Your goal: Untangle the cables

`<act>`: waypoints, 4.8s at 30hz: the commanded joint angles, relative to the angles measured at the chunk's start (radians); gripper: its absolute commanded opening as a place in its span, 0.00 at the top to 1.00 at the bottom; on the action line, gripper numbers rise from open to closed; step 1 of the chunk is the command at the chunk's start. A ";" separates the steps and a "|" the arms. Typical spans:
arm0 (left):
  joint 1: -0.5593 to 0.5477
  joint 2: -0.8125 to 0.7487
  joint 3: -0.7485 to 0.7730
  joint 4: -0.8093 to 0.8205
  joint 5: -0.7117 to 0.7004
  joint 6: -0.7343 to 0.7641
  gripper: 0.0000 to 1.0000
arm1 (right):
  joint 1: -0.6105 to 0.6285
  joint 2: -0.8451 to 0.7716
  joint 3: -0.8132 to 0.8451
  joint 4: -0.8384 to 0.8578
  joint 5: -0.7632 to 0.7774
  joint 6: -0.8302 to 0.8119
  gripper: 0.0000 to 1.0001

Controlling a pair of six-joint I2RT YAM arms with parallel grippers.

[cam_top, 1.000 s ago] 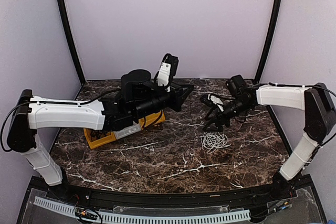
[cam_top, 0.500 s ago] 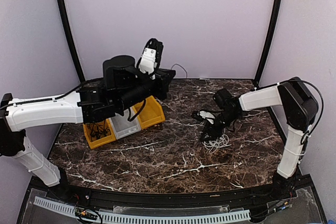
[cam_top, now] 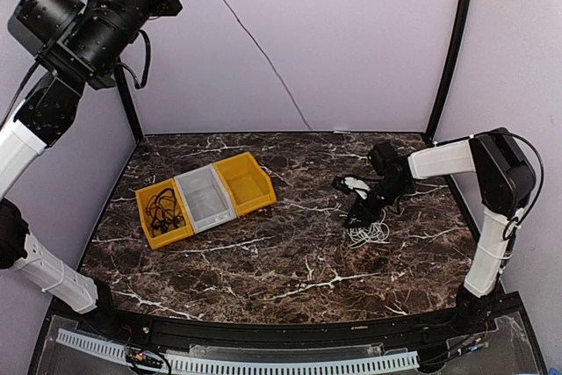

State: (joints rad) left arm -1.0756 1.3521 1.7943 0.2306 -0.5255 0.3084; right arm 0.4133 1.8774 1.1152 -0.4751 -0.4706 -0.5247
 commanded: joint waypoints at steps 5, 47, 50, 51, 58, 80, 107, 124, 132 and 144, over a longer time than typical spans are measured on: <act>-0.001 -0.024 0.087 0.017 -0.079 0.186 1.00 | -0.015 0.039 -0.019 -0.052 0.146 0.036 0.44; 0.248 0.091 0.081 -0.529 -0.055 -0.198 1.00 | -0.018 -0.426 0.042 -0.153 0.051 0.015 0.01; 0.273 0.107 0.086 -0.559 -0.020 -0.215 1.00 | -0.018 -0.448 -0.034 -0.116 0.011 -0.012 0.01; 0.275 0.114 0.089 -0.561 -0.012 -0.218 1.00 | -0.018 -0.456 -0.063 -0.098 0.003 -0.017 0.01; 0.294 0.134 0.146 -0.564 -0.007 -0.190 1.00 | -0.018 -0.504 -0.228 0.017 -0.071 -0.025 0.01; 0.409 0.191 0.318 -0.487 0.010 -0.063 1.00 | -0.018 -0.490 -0.267 0.037 -0.031 -0.047 0.01; 0.441 0.213 0.481 -0.373 0.008 0.007 1.00 | -0.018 -0.472 -0.268 0.031 -0.036 -0.055 0.01; 0.439 0.071 0.171 -0.421 0.676 -0.531 1.00 | -0.018 -0.465 -0.270 0.024 -0.034 -0.070 0.01; 0.438 -0.006 -0.074 -0.456 0.770 -0.540 1.00 | -0.018 -0.450 -0.251 0.006 -0.066 -0.073 0.01; 0.438 -0.131 -0.301 -0.598 0.633 -0.489 1.00 | 0.127 -0.326 0.030 -0.024 0.036 -0.076 0.05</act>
State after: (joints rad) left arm -0.6415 1.3178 1.5967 -0.3096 0.1928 -0.2039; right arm 0.4881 1.4475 1.0283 -0.4942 -0.5037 -0.5926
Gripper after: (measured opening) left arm 0.021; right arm 0.983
